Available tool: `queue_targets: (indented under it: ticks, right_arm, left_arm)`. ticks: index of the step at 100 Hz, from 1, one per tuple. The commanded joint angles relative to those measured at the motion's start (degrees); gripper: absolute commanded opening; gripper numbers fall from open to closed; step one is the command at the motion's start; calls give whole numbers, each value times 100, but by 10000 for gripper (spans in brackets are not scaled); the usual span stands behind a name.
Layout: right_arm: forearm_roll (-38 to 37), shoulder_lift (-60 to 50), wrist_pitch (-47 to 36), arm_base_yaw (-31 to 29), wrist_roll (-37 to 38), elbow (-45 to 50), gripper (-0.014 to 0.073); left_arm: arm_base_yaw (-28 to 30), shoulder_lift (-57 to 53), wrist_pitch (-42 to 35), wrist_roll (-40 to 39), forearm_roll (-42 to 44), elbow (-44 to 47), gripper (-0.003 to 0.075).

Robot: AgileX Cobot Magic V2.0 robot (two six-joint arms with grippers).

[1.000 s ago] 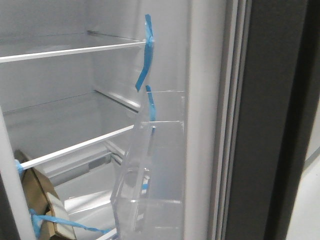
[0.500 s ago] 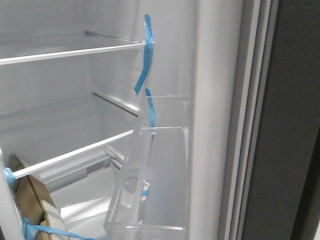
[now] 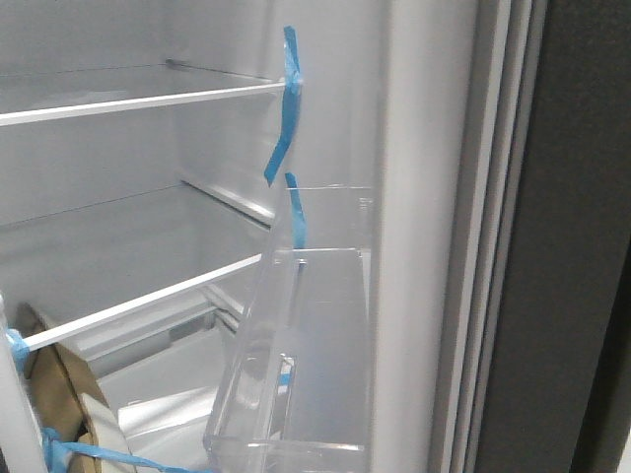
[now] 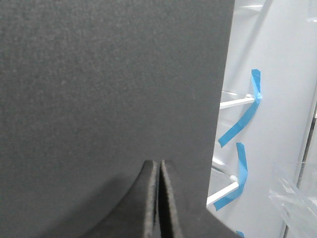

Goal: Close fridge door

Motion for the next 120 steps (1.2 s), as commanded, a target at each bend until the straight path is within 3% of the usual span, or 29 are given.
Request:
queue_targets:
  ticks: [1,102,120]
  right_arm:
    - [-62,11,-440,-17,-50,76,-76]
    - [-62,11,-502,-17,45,38,-76]
    - [-62,95,198,-17,209,-605,-76]
  left_arm:
    - [-27,109,-440,-20,-9,160,-21]
    - [-27,109,-440,-20,-9,160,-20]
    - [-27,109,-440,-20,-9,160,-21]
